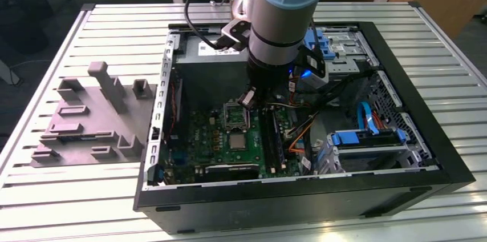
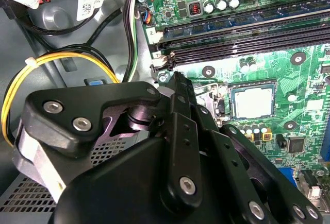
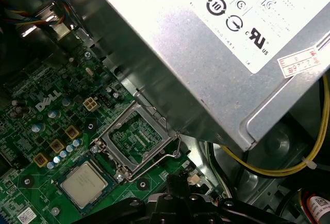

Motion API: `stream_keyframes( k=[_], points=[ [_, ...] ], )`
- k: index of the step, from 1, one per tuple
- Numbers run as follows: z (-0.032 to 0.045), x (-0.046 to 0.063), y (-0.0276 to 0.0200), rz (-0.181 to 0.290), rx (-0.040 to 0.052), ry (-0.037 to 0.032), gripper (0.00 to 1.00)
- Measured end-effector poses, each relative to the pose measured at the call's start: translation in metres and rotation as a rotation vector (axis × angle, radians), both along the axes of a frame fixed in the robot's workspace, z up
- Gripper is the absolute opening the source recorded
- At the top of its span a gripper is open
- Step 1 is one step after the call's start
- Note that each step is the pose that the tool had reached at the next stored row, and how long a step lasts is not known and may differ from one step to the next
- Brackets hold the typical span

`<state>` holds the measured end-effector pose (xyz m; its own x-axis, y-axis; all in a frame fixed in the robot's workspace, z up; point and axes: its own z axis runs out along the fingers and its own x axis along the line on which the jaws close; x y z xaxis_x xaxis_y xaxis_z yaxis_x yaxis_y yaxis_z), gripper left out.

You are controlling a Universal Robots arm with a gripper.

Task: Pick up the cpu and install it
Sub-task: 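Close the cpu cover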

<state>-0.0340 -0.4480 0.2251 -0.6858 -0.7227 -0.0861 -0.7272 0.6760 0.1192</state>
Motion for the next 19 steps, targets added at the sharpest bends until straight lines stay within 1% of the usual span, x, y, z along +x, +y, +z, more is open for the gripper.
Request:
stream_keyframes(
  k=[1, 2, 3, 5, 6, 7, 11, 14, 15, 19],
  points=[
    [0.0, 0.0, 0.0, 0.0, 0.0001, 0.0, 0.11],
    [0.0001, -0.0001, -0.0001, 0.0, 0.0022, 0.0002, 0.11],
    [-0.0001, 0.0, -0.0001, 0.0, 0.0114, 0.0, 0.11],
    [-0.0007, 0.0, 0.0, 0.0, 0.0421, 0.0, 0.11],
    [-0.0012, 0.0, 0.0, 0.0, 0.0534, 0.0001, 0.11],
    [-0.0021, 0.0, 0.0, 0.0, 0.0578, -0.0001, 0.11],
    [-0.0047, 0.0, 0.0, 0.0, 0.0622, 0.0001, 0.11],
    [-0.0062, 0.0, 0.0, 0.0, 0.0734, 0.0, 0.11],
    [-0.0069, 0.0, 0.0001, 0.0, 0.076, -0.0001, 0.11],
    [-0.0091, 0.0, 0.0001, 0.0, 0.0769, 0.0, 0.11]
  ],
)
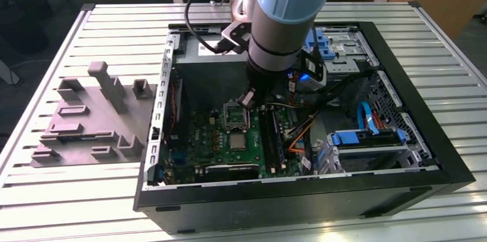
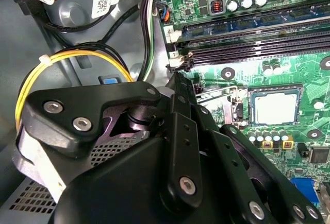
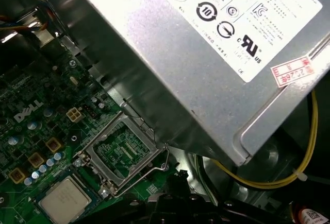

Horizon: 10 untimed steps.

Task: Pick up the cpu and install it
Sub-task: 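Close the cpu cover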

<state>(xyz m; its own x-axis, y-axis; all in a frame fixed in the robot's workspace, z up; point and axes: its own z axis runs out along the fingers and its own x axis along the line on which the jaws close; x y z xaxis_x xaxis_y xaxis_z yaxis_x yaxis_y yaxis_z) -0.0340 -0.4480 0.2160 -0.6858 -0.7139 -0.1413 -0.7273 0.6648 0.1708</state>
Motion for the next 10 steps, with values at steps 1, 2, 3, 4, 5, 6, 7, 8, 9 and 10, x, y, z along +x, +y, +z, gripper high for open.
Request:
stream_keyframes(
  k=[1, 2, 3, 4, 5, 6, 7, 8, 9, 10],
  points=[
    [-0.0003, 0.0, 0.0, 0.0, -0.0001, 0.0, 0.11],
    [-0.0004, 0.0, 0.0, 0.0, -0.0001, 0.0, 0.11],
    [-0.0006, 0.0, 0.0, 0.0, -0.0001, 0.0001, 0.11],
    [-0.0007, 0.0, 0.0, 0.0, 0.0001, 0.0, 0.11],
    [-0.0008, 0.0, 0.0, 0.0, 0.0001, 0.0, 0.11],
    [-0.001, 0.0, 0.0, -0.001, 0.0001, 0.0001, 0.11],
    [-0.0012, 0.0001, 0.0002, -0.007, 0.0003, 0.0, 0.11],
    [-0.0015, 0.0, 0.0004, -0.016, 0.0003, 0.0, 0.11],
    [-0.0017, -0.0001, 0.0007, -0.024, 0.0003, -0.0001, 0.11],
    [-0.002, -0.0002, 0.001, -0.026, 0.0004, -0.0001, 0.11]
  ],
)
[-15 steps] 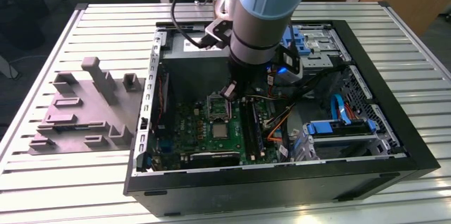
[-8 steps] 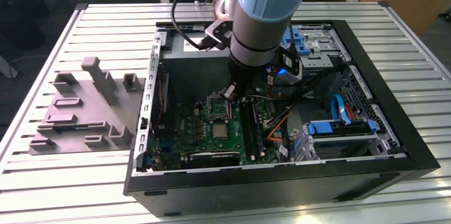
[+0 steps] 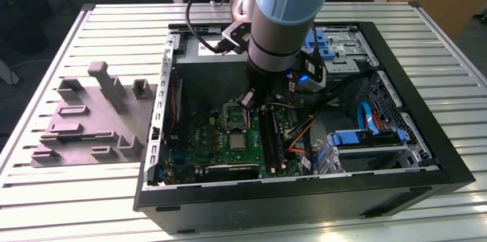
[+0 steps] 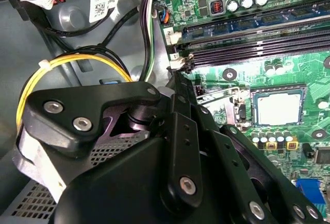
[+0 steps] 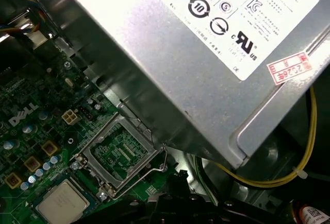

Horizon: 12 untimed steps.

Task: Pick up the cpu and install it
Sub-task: 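Close the cpu cover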

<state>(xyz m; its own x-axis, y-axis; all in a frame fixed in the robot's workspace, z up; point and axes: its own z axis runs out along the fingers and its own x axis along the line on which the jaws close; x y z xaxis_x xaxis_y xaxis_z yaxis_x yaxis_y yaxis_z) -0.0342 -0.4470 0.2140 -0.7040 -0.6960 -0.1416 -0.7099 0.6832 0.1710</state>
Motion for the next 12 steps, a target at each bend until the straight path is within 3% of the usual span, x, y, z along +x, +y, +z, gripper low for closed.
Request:
stream_keyframes(
  k=[12],
  points=[
    [-0.0055, -0.0021, 0.0037, 0.0, 0.0034, 0.0, 0.11]
  ],
)
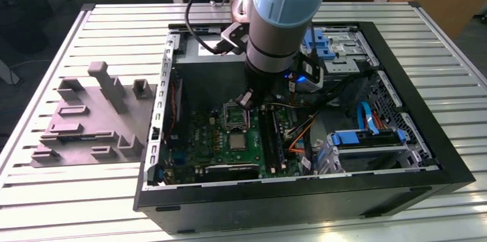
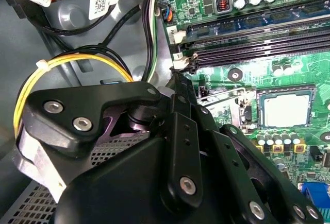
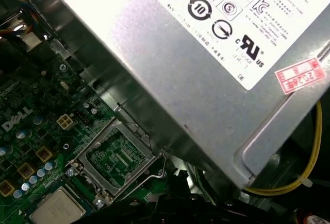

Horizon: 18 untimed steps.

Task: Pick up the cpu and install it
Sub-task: 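Close the cpu cover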

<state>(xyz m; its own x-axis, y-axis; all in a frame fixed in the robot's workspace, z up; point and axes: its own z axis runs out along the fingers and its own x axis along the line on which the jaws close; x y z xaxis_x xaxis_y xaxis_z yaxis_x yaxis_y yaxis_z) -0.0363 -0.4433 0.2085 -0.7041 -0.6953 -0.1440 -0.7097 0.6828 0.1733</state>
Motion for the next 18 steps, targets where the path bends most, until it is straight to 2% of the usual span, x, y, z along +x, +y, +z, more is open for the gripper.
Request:
stream_keyframes(
  k=[12, 18],
  points=[
    [-0.0056, -0.0016, 0.0047, 0.0, 0.0052, 0.0001, 0.11],
    [-0.0073, -0.0034, 0.005, 0.0, 0.0071, 0.0001, 0.11]
  ],
)
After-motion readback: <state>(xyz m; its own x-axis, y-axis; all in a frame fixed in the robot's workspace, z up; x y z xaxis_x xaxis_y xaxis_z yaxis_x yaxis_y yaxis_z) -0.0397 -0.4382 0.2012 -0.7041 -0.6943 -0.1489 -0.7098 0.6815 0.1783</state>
